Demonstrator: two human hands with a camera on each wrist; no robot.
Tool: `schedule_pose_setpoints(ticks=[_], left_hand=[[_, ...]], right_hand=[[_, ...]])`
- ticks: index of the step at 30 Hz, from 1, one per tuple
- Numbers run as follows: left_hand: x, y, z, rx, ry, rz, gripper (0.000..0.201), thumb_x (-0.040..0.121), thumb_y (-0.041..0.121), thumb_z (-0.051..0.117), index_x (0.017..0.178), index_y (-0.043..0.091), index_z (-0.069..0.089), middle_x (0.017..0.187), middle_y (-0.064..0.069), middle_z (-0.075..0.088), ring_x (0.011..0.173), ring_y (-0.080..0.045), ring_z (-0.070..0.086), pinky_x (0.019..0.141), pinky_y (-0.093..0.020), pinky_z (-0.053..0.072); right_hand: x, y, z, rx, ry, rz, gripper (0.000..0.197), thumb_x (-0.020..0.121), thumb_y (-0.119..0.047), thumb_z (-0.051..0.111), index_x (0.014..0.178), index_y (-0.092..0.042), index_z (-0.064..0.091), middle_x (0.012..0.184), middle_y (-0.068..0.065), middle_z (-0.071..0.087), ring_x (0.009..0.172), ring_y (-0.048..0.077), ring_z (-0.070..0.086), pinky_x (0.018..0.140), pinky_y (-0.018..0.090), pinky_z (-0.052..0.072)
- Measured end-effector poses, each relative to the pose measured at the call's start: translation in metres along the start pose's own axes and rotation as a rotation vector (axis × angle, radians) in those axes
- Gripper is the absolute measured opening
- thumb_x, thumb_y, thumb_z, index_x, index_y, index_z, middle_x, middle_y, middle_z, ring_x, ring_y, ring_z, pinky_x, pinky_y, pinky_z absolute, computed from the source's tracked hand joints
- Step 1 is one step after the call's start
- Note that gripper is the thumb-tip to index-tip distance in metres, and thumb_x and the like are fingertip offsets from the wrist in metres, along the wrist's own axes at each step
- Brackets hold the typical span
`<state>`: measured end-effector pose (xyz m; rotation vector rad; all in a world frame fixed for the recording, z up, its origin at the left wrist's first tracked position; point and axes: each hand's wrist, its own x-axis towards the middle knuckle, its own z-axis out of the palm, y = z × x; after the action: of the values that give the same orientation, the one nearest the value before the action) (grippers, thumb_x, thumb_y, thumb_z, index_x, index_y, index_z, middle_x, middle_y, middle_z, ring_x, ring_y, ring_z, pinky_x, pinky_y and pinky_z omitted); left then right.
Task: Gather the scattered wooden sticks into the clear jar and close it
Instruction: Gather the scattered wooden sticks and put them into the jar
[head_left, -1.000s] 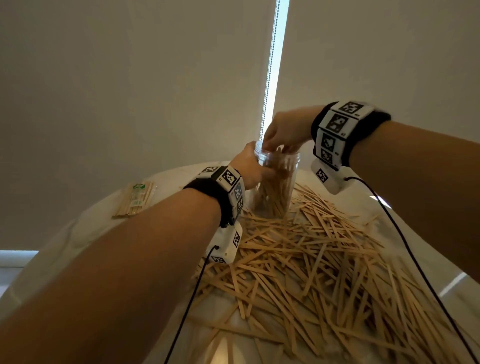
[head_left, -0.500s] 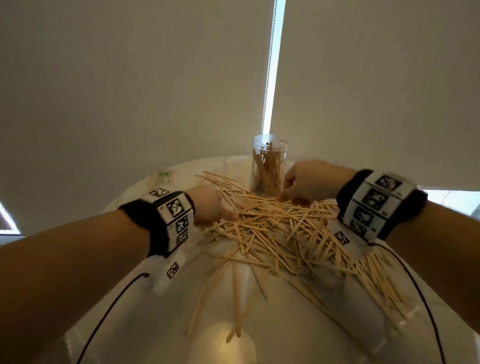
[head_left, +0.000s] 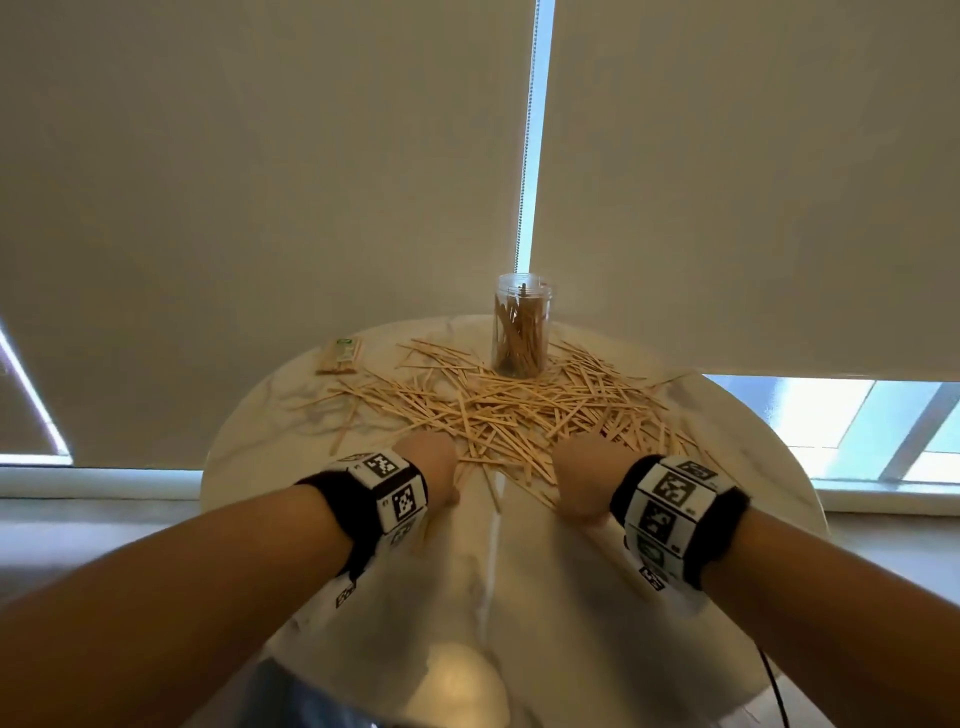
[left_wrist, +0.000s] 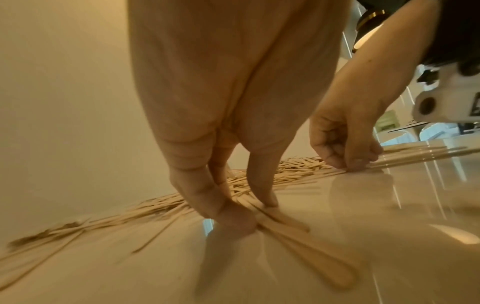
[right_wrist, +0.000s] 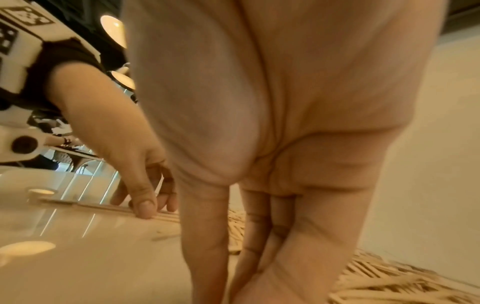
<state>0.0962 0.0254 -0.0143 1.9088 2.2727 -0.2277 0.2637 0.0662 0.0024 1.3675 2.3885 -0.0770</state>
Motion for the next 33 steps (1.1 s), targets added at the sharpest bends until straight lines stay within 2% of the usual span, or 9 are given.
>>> schedule_pose_setpoints(ticks=[3,9,14,18,23,25,29,31,33], left_hand=[[-0.001,-0.001,-0.001,-0.006,0.021,-0.031,0.040,0.093,0.032,0.066,0.121,0.005,0.059,0.120,-0.009,0.064,0.110,-0.024,0.062,0.079,-0.028,0.048],[-0.003,0.005,0.001,0.093,0.000,-0.001,0.034,0.099,0.021,0.055,0.128,0.004,0.056,0.130,-0.011,0.059,0.118,-0.025,0.058,0.092,-0.029,0.049],[0.000,0.002,0.005,0.074,-0.064,-0.003,0.033,0.103,0.018,0.045,0.129,0.002,0.057,0.133,-0.013,0.059,0.122,-0.025,0.057,0.095,-0.028,0.046],[0.002,-0.007,0.007,-0.017,-0.080,-0.041,0.033,0.105,0.014,0.039,0.129,0.000,0.057,0.133,-0.014,0.058,0.111,-0.023,0.058,0.089,-0.028,0.046],[0.002,-0.018,-0.006,-0.248,-0.031,-0.066,0.035,0.105,0.011,0.035,0.127,-0.004,0.058,0.130,-0.018,0.059,0.110,-0.030,0.058,0.088,-0.032,0.043],[0.001,-0.015,-0.013,-0.369,-0.010,-0.087,0.037,0.106,0.017,0.033,0.121,-0.005,0.059,0.114,-0.020,0.064,0.097,-0.032,0.062,0.078,-0.034,0.046],[0.006,-0.005,-0.015,-0.664,0.011,-0.054,0.082,0.099,0.065,0.022,0.125,-0.005,0.056,0.114,-0.034,0.062,0.101,-0.044,0.066,0.058,-0.029,0.044],[0.010,0.004,-0.014,-0.749,0.031,0.037,0.085,0.092,0.073,0.024,0.116,0.001,0.061,0.083,-0.023,0.062,0.072,-0.030,0.065,0.054,-0.027,0.041],[0.013,0.012,-0.013,-0.802,0.060,0.113,0.070,0.096,0.066,0.030,0.106,0.006,0.064,0.079,-0.007,0.057,0.065,-0.018,0.052,0.060,-0.030,0.045]], right_hand=[[-0.004,0.000,0.006,0.018,0.011,0.004,0.019,0.096,-0.016,0.057,0.086,-0.003,0.067,0.081,0.009,0.063,0.078,0.021,0.057,0.072,0.029,0.051],[-0.005,0.002,0.020,-0.044,0.009,0.045,0.022,0.098,-0.017,0.054,0.110,-0.004,0.067,0.092,0.007,0.060,0.085,0.023,0.057,0.077,0.029,0.050],[-0.005,0.005,0.023,0.077,0.014,0.076,0.028,0.098,-0.020,0.052,0.113,-0.002,0.068,0.095,0.007,0.061,0.087,0.023,0.058,0.078,0.030,0.051],[0.003,0.021,0.013,0.480,0.007,0.131,0.023,0.094,-0.024,0.060,0.093,-0.003,0.070,0.087,0.009,0.073,0.074,0.020,0.068,0.073,0.027,0.060],[0.011,0.031,-0.008,0.975,0.180,0.131,0.017,0.095,-0.016,0.063,0.099,-0.001,0.071,0.089,0.013,0.074,0.072,0.018,0.067,0.082,0.035,0.062],[0.012,0.030,-0.016,1.125,0.210,0.079,0.017,0.095,-0.010,0.062,0.100,0.004,0.070,0.088,0.015,0.070,0.072,0.020,0.065,0.082,0.036,0.060],[0.019,0.021,-0.026,1.262,0.226,-0.023,0.015,0.092,-0.005,0.063,0.100,0.006,0.069,0.091,0.015,0.070,0.076,0.020,0.068,0.076,0.031,0.061],[0.022,0.014,-0.030,1.342,0.210,-0.080,0.010,0.091,-0.006,0.065,0.096,0.001,0.070,0.093,0.013,0.071,0.077,0.019,0.068,0.075,0.030,0.060],[0.023,0.009,-0.033,1.408,0.218,-0.116,0.008,0.092,-0.005,0.065,0.095,0.000,0.070,0.090,0.012,0.071,0.072,0.016,0.067,0.069,0.026,0.058]])
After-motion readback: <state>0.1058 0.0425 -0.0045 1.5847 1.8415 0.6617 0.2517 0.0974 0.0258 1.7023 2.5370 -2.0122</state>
